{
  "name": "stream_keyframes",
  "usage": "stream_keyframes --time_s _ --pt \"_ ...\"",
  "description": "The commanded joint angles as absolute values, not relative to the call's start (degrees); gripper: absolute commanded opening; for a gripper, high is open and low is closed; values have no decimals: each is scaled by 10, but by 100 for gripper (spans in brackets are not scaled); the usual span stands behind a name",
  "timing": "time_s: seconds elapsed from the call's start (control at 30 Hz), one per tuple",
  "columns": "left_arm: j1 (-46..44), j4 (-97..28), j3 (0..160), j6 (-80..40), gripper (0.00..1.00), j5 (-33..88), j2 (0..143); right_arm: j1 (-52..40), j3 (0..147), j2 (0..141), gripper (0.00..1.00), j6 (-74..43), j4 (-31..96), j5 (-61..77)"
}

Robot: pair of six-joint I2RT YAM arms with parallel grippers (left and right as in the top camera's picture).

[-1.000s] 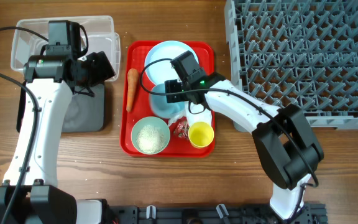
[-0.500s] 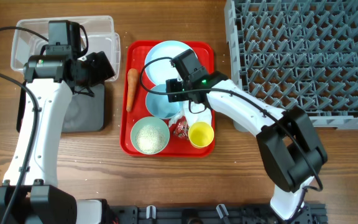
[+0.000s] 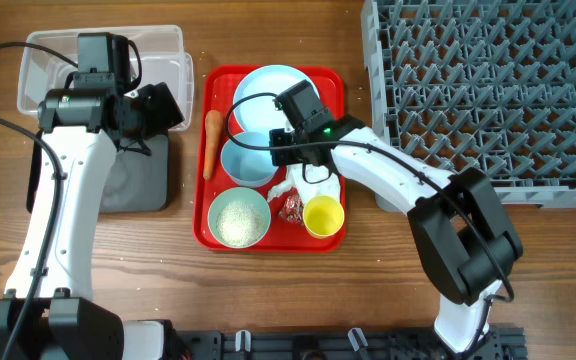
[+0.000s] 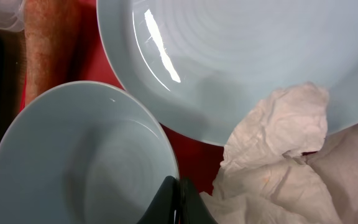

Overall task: Sort waste into correct bins and load items into the dishwasher rack
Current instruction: 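Carry the bowl to the dish rack and set it in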

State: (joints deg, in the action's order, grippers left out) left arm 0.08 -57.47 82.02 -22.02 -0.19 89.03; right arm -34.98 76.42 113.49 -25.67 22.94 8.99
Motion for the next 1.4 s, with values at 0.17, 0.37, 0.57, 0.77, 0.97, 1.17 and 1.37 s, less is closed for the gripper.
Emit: stream_keyframes --time_s 0.17,0.37,0.57,0.77,0.97,1.17,1.37 --pt "3 -575 816 -227 88 -12 894 -333 814 1053 4 -192 265 96" --pt "3 -575 816 -228 96 -12 894 -255 831 933 4 -157 279 -132" --pt "3 -575 816 -228 99 -12 894 -143 831 929 4 -54 216 -379" --pt "3 -575 816 -228 100 -12 894 -94 831 979 4 245 -13 -396" --pt "3 -568 816 -228 100 -12 894 -88 831 1130 4 543 -184 -459" --pt "3 -549 816 -228 99 -12 894 -90 831 1159 4 568 -182 -427" --pt "3 -549 816 -227 100 -12 894 -104 831 1159 4 536 -111 -389"
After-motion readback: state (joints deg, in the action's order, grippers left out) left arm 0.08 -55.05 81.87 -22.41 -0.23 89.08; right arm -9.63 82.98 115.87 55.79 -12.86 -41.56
